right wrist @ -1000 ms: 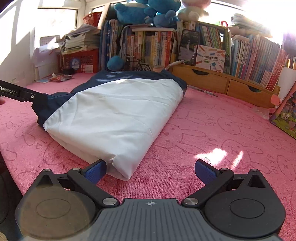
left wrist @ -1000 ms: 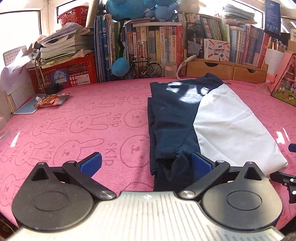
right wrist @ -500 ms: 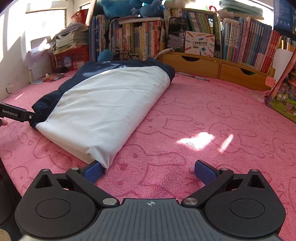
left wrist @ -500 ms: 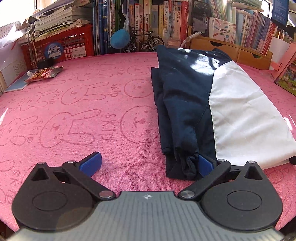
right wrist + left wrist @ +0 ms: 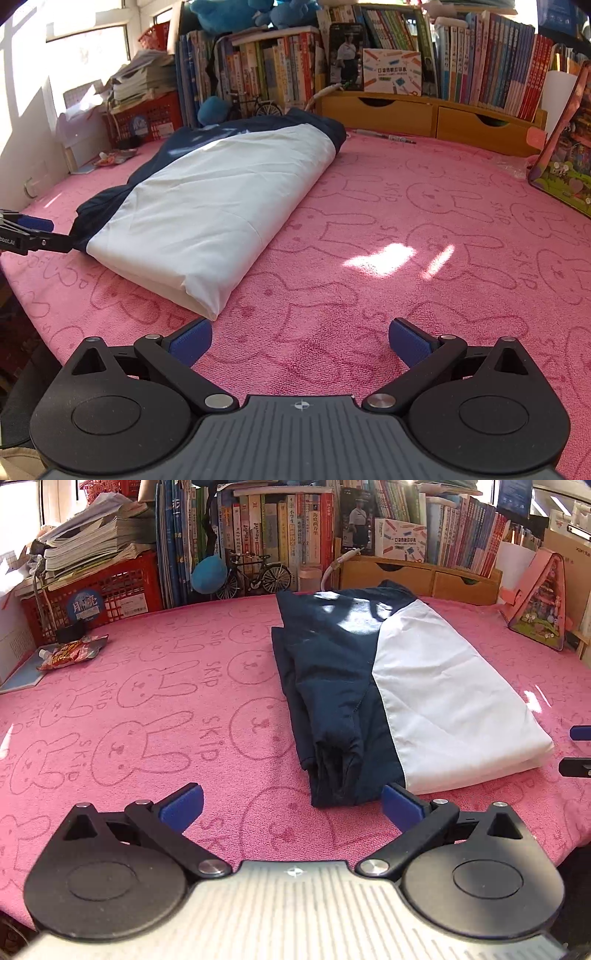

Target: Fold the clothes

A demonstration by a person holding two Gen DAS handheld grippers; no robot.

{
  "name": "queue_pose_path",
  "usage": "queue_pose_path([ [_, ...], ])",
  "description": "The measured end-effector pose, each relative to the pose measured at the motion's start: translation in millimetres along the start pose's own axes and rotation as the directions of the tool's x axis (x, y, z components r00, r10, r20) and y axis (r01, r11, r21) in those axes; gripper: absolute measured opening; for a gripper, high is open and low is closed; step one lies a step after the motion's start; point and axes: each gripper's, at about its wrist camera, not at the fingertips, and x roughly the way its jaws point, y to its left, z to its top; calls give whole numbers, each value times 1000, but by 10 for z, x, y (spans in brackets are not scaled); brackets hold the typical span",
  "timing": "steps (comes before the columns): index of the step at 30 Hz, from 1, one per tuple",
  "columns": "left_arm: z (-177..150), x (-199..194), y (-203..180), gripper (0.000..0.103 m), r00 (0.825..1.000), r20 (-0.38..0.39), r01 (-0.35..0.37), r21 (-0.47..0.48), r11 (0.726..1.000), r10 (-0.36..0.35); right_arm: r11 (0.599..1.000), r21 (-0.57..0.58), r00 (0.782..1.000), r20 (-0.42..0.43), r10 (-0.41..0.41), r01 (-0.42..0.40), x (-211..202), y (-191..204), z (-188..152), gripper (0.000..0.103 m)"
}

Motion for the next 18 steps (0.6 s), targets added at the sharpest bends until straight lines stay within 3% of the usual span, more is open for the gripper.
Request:
queue_pose_path([
  [2, 46, -12, -101, 103, 1000, -4, -5, 24, 1000, 5, 999, 19, 1000, -2, 25, -25, -19, 21, 34, 103],
  [7, 95, 139, -319, 103, 995, -98, 25, -22, 999, -27, 998, 32, 999, -3, 46, -46, -18, 191, 113, 103],
  [11, 20, 218, -515, 103, 991, -135, 21, -4, 1000, -21, 993, -112, 994, 91, 59, -48, -39, 507, 34, 103],
  [14, -30, 267, -585, 103, 986, -163, 21, 1, 1000, -20, 985, -171, 999, 37, 22, -15, 75, 663, 35, 103],
  [18, -46, 260, -566, 103, 988, -153, 17, -6, 1000, -18, 990, -140, 999, -33, -16, 12, 210, 717, 67, 103],
])
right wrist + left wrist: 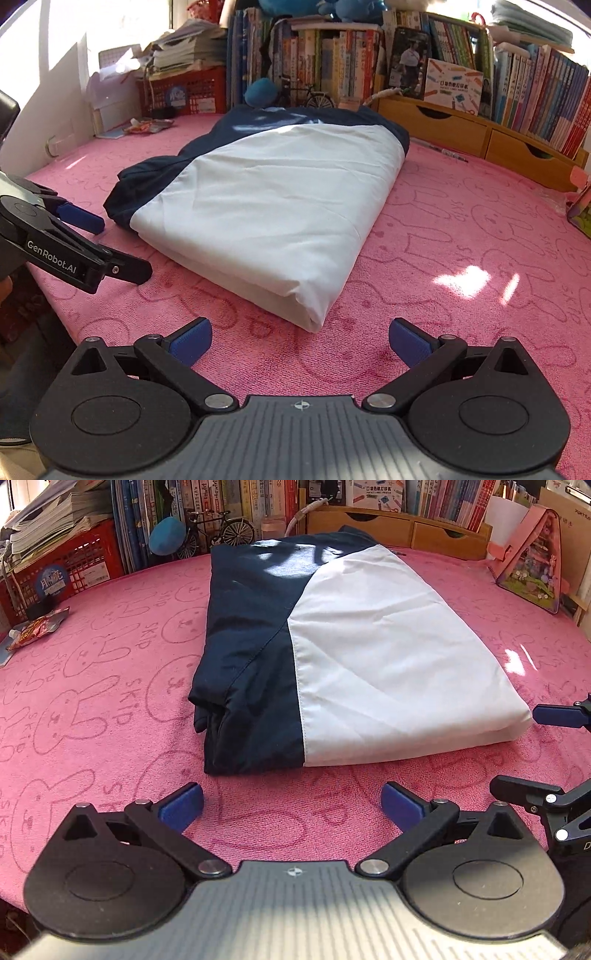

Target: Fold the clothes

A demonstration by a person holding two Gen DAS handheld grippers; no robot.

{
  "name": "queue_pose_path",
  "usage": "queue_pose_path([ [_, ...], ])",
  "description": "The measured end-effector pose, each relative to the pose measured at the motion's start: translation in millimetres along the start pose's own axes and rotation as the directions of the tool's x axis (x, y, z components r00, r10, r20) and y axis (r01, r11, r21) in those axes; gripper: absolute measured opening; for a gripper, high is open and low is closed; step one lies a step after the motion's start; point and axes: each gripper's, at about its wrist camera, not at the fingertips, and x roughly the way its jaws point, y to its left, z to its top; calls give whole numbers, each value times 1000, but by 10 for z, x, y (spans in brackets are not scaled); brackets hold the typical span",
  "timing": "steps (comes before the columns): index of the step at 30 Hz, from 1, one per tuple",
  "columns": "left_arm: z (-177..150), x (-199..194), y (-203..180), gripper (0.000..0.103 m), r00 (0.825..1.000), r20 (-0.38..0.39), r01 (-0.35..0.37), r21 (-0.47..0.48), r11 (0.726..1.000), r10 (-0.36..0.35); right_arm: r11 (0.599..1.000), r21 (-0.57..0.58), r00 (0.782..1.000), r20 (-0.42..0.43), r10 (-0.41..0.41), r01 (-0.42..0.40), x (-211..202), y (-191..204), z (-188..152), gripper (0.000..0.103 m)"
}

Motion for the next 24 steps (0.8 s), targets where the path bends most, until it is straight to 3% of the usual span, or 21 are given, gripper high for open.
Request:
queue_pose_path([
  [13, -44, 1, -14, 103, 999, 49, -4, -7, 1000, 4, 999, 37, 999, 35, -29, 28, 173, 72, 17, 103],
  [17, 8, 7, 4, 103, 1000, 19, 4, -6, 1000, -4, 998, 48, 1000, 1, -26, 26, 192, 43, 81, 103],
  [21, 82, -8, 24, 103, 999, -41, 4, -3, 1000, -4, 990, 141, 1000, -6, 1, 0, 89, -58, 200, 103],
  [24, 132, -108, 31, 103, 1000, -19, -3, 13, 1000, 3, 992, 127, 1000, 10, 9, -11, -37, -89, 300, 103],
])
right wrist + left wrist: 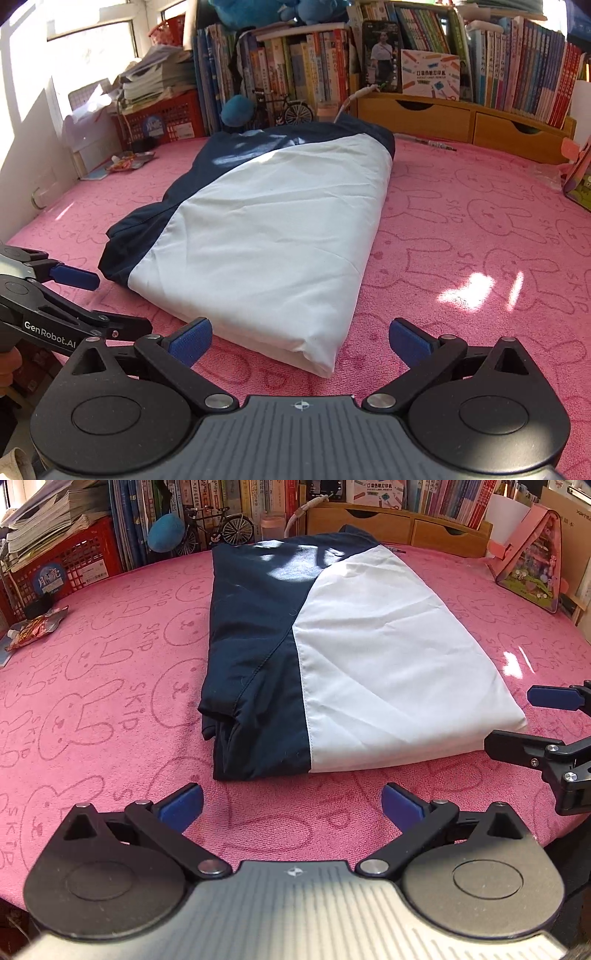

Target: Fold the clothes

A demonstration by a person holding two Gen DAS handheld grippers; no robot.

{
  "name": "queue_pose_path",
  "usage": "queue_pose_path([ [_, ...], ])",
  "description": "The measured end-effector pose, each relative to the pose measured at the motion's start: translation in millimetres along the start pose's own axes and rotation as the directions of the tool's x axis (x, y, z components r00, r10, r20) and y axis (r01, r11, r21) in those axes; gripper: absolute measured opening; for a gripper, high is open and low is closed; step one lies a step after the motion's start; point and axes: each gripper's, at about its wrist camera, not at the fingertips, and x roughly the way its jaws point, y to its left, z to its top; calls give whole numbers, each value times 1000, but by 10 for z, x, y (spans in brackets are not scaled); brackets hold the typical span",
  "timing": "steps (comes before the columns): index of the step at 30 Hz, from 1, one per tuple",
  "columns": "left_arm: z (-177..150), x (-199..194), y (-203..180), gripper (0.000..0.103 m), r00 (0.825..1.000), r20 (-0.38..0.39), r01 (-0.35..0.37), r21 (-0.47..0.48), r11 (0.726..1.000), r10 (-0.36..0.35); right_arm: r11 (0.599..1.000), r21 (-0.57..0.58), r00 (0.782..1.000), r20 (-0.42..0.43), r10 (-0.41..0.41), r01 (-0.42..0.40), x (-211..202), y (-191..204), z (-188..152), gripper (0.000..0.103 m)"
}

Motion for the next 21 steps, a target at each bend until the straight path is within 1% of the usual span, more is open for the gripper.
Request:
queue_pose_path([
  [3, 68, -118, -5, 103, 999, 52, 4, 26, 1000, -5, 998, -62, 1000, 28, -5, 7, -77, 18, 58, 103],
  [5, 112, -144, -15, 103, 998, 66, 14, 54, 998, -18, 996, -92, 999, 43, 16, -12, -107, 20, 74, 103],
  [8, 144, -130, -37, 103, 998, 64, 14, 76, 997, -19, 995, -77, 997, 36, 62, -59, -97, -10, 63, 103],
  [11, 140, -95, -52, 103, 998, 52, 28, 78, 997, -32, 996, -49, 997, 16, 81, -80, -46, -38, 8, 103],
  [15, 122, -67, -75, 103, 999, 41, 27, 81, 996, -30, 996, -58, 997, -5, 72, -72, -8, -20, -44, 103],
  [19, 128, -61, -78, 103, 999, 40, 20, 82, 996, -23, 995, -76, 998, -8, 68, -68, -4, 3, -65, 103],
  [21, 141, -58, -63, 103, 999, 37, 29, 74, 997, -32, 995, -78, 998, -6, 68, -68, 2, 5, -62, 103],
])
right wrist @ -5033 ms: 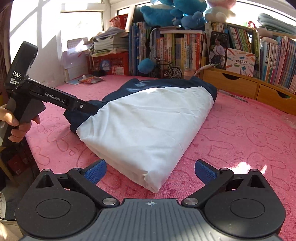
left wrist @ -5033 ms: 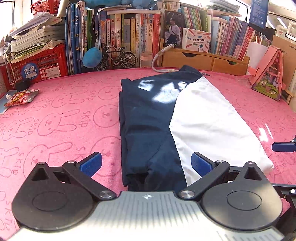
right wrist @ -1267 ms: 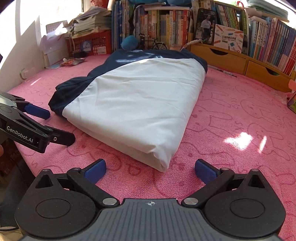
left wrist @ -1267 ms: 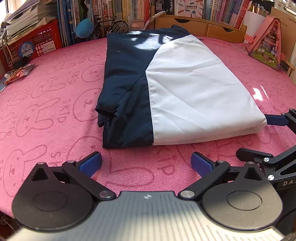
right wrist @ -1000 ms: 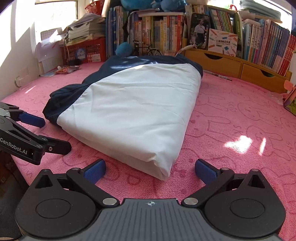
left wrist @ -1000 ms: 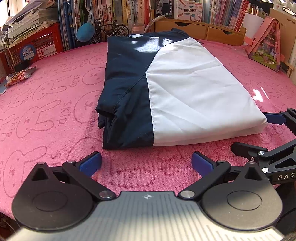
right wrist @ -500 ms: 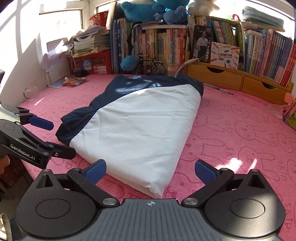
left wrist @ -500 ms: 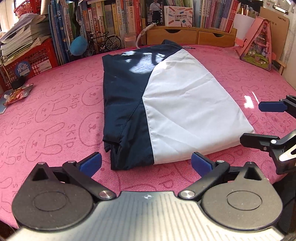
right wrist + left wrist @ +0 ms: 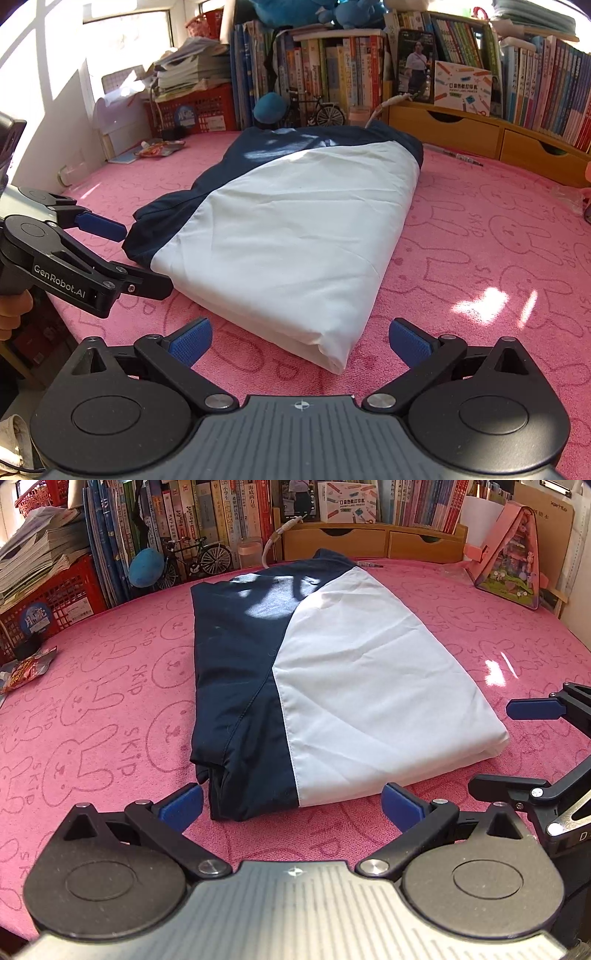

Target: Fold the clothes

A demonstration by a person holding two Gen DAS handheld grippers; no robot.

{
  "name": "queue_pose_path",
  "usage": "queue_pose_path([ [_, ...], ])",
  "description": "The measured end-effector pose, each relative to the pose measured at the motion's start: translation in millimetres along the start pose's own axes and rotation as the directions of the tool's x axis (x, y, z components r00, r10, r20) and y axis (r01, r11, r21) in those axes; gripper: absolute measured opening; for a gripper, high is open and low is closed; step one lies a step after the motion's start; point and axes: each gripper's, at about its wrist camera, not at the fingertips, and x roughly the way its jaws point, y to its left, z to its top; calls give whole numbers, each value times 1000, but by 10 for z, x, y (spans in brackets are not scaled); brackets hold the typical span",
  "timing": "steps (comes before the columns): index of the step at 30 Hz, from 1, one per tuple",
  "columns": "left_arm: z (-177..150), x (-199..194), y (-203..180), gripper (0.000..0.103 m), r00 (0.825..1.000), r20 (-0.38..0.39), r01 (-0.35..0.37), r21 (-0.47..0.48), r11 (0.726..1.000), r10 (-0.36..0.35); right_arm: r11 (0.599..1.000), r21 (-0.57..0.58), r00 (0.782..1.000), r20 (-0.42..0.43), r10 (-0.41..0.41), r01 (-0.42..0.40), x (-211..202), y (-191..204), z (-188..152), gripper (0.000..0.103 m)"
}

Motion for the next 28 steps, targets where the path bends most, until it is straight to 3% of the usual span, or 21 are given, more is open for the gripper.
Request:
queue_pose_path([
  [28, 23, 25, -4, 103, 1000, 27, -1, -3, 1000, 1, 1000, -28, 1000, -20, -8, 7, 57, 38, 1, 103],
])
